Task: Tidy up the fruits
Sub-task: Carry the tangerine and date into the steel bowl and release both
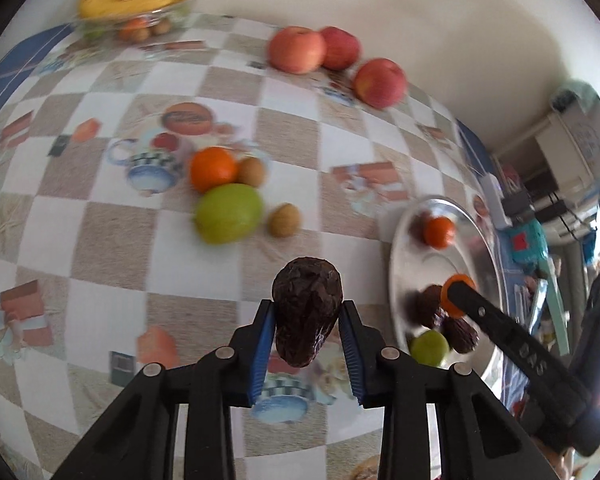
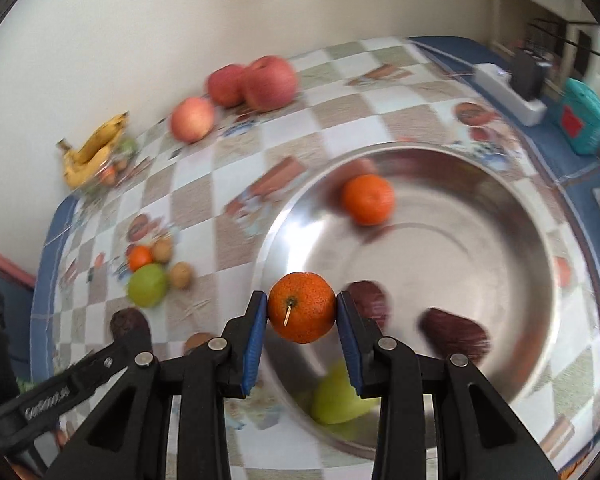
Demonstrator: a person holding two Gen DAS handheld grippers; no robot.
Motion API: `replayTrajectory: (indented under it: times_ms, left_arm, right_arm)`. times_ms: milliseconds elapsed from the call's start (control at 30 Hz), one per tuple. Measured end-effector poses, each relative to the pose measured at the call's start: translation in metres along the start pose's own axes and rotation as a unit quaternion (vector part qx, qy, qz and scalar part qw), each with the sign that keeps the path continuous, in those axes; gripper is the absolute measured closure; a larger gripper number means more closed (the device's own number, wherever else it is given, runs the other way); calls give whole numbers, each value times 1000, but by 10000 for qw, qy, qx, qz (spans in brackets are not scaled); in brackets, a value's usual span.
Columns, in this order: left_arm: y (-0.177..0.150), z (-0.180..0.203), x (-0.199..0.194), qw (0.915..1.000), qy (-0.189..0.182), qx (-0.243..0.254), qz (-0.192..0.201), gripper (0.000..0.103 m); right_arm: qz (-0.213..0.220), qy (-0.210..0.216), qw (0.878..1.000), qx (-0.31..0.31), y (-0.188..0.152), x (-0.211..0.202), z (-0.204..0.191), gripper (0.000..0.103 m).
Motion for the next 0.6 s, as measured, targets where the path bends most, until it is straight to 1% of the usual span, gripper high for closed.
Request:
replayTrajectory:
  times_ms: [100, 133, 200, 267, 300, 367, 433, 467, 600]
  left_arm:
    - [-9, 30, 6, 9990, -201, 407, -21, 68]
    - [-11, 40, 8, 9981, -297, 540, -9, 68]
    - [-15, 60, 11, 9959, -534, 730, 11, 68]
    - [-17, 81, 14, 9924, -802, 929, 43, 67]
    - [-19, 89, 15, 9904, -880, 1067, 69, 67]
    - [-23, 100, 18, 9875, -867, 1314, 86, 64]
    - [-26, 101, 21, 9866, -792, 1427, 54, 48]
    - [-26, 100, 22, 9868, -795, 1408, 37, 46]
    - [-24, 91, 23, 9890, -690, 1306, 39, 46]
  right_arm:
    - [173, -382, 9987, 290, 8, -8, 30, 66]
    - [229, -444, 9980, 381, 11, -10, 36, 66]
    - [338, -504, 9966, 560, 15, -14, 47, 66]
    - [412, -521, 9955, 670, 17, -18, 53, 66]
    - [434, -526, 9952, 699, 18, -19, 55, 66]
    - [440, -581, 9947, 720, 19, -19, 57, 65]
    - [392, -607, 9947, 729, 16, -18, 59, 65]
    - [369, -613, 9947, 738, 16, -17, 59, 65]
    - [349, -612, 9950, 701, 14, -16, 58, 62]
Point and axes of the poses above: each gripper's, at about its wrist camera, not at the fingertips, and x roughly the way its jaws point, z to its right, y to its top, the point moved 8 cm from there along x, roughly the way its jaws point, and after that the axes turned 12 degrees about z, right-handed, at the moved point
